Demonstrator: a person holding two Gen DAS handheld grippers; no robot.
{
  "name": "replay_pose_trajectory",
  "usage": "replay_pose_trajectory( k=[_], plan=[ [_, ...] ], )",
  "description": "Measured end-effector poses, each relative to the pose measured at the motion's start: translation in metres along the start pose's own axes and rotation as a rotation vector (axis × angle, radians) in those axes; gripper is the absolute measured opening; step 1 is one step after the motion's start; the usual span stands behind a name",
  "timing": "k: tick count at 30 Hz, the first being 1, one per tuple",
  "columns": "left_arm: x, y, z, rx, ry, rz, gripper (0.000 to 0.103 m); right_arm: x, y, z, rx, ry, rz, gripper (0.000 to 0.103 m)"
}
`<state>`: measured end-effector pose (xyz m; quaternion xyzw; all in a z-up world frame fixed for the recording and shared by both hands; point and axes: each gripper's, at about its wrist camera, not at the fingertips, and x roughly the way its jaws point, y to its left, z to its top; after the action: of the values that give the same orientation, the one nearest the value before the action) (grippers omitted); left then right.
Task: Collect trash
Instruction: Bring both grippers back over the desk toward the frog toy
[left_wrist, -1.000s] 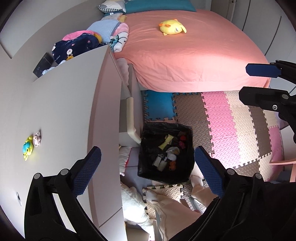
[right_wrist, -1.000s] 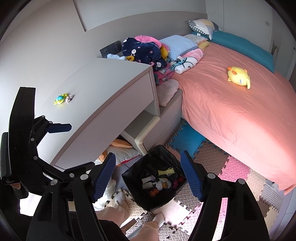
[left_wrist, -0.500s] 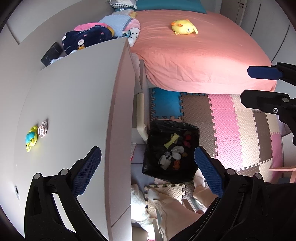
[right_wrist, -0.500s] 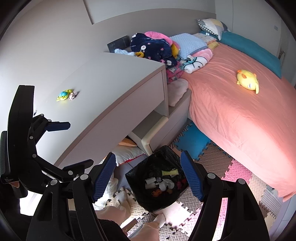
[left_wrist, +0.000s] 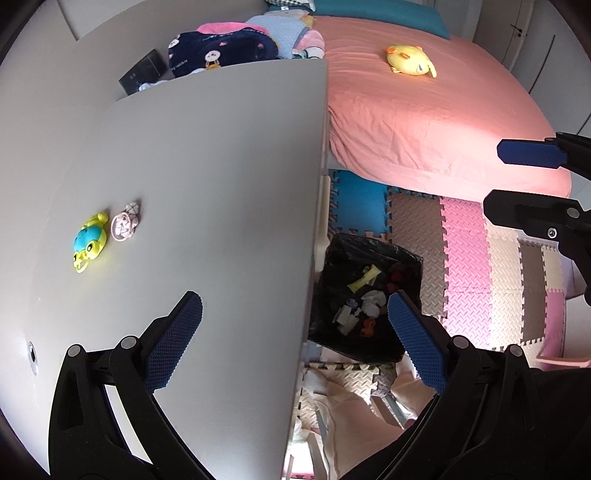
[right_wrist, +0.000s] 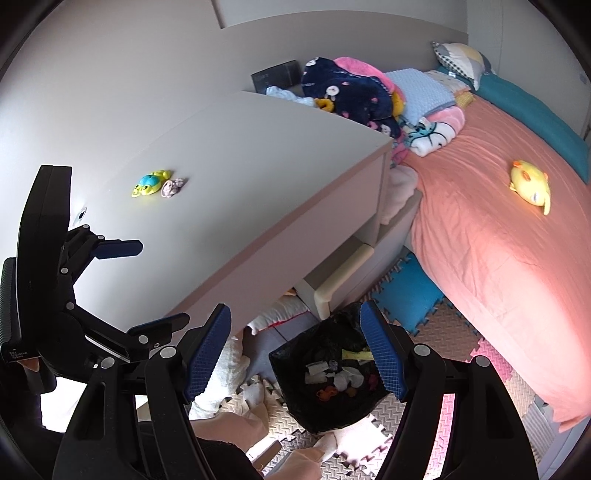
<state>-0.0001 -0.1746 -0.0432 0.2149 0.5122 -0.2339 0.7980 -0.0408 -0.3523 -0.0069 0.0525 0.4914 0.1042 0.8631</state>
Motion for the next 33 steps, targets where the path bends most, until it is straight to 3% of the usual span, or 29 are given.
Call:
replay_pose_trajectory(
  k=[33],
  plan=[
    [0.012, 0.174, -0.018, -0.292, -0.001, 0.068, 0.097, 0.095, 0.103, 0.088, -0.095, 0.088, 0.066, 0.073]
  ],
)
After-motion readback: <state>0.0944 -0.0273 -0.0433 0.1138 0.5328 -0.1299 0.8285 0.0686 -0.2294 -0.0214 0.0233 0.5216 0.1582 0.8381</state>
